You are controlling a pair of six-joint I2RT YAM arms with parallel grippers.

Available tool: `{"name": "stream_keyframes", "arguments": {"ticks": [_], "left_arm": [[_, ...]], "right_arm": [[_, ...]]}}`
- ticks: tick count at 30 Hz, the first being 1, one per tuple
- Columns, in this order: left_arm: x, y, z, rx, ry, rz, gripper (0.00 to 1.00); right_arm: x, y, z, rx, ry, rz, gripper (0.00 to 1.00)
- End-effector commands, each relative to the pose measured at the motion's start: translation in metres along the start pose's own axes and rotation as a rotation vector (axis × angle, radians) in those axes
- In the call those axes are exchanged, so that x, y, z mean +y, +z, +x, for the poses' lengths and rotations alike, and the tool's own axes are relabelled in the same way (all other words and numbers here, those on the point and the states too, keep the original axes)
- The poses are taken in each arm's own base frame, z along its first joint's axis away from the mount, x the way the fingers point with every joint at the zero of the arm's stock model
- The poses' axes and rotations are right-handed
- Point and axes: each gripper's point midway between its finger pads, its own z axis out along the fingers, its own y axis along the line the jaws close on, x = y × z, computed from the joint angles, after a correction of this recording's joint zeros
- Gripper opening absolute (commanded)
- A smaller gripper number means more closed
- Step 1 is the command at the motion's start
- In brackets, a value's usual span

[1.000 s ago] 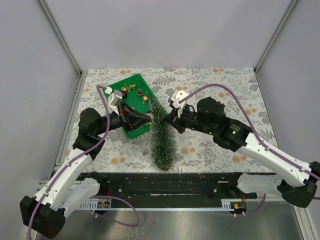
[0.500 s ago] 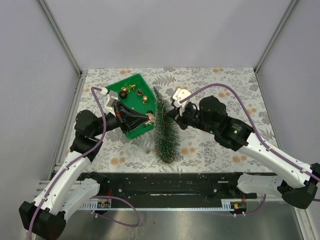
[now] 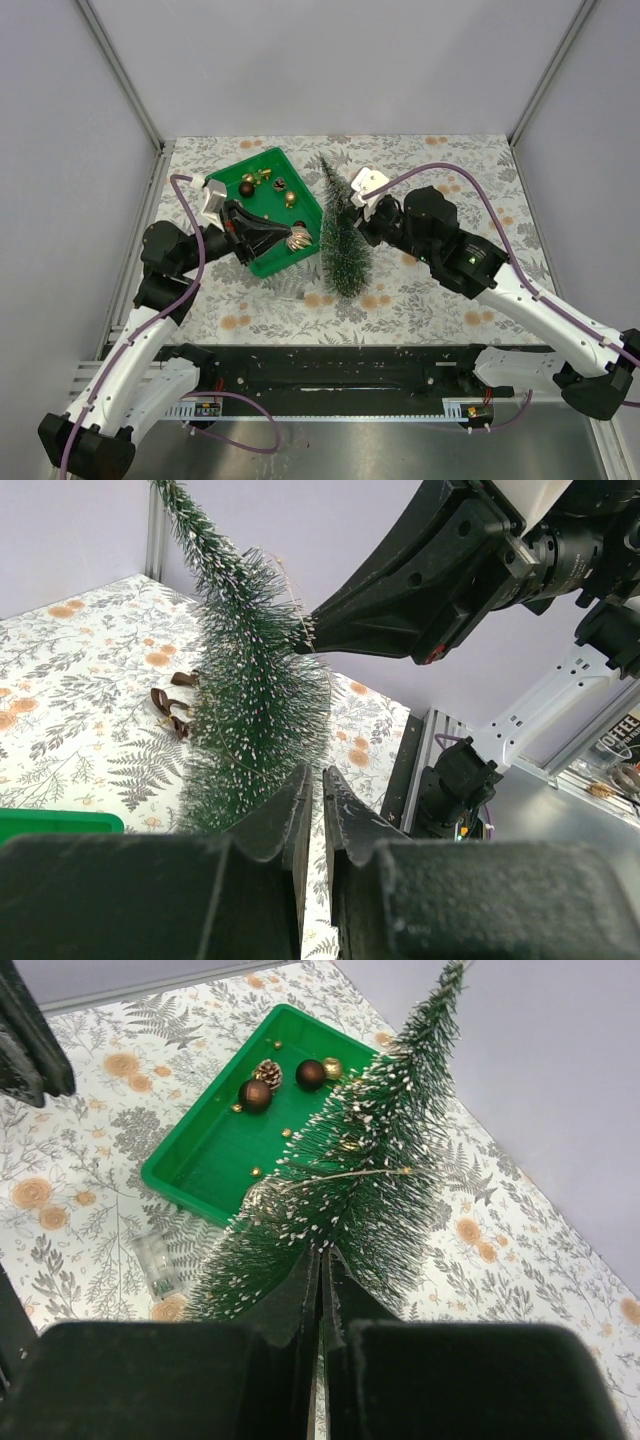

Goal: Decorate the small christmas tree

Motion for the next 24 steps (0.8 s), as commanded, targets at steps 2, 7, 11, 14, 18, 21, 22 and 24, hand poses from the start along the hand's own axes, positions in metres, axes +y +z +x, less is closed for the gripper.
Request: {"name": "stream_keyframes", "arguments": {"ticks": [2, 7, 11, 14, 18, 21, 22, 24], "left_arm": [[-0.010, -0.003, -0.026, -0.052, 0.079, 0.002, 0.13], [-0.010, -0.005, -0.022, -0.043, 0.071, -0.001, 0.17], [-0.010, -0.006, -0.019, -0.039, 0.059, -0.005, 0.33], [-0.010, -0.007, -0.018, -0.035, 0.049, -0.011, 0.48], [-0.010, -0.007, -0.019, -0.026, 0.049, -0.019, 0.55], [-0.008, -0.008, -0.016, -0.006, 0.044, -0.030, 0.59], [-0.006, -0.008, -0.015, 0.001, 0.039, -0.041, 0.65], [-0.002, -0.008, -0.013, 0.011, 0.031, -0.062, 0.76]], "right_arm": [[-0.020, 0.002, -0.017, -0.077, 0.003, 0.070, 0.00], [-0.022, 0.006, 0.006, -0.033, 0.046, 0.077, 0.00], [-0.030, 0.009, 0.019, -0.016, 0.074, 0.107, 0.00], [-0.043, 0.012, 0.028, -0.006, 0.105, 0.147, 0.03], [-0.057, 0.011, 0.031, -0.018, 0.147, 0.193, 0.11], [-0.057, 0.008, 0.026, -0.036, 0.170, 0.188, 0.22], [-0.057, 0.006, 0.022, -0.045, 0.176, 0.185, 0.28], [-0.056, 0.004, 0.014, -0.058, 0.196, 0.171, 0.39]]}}
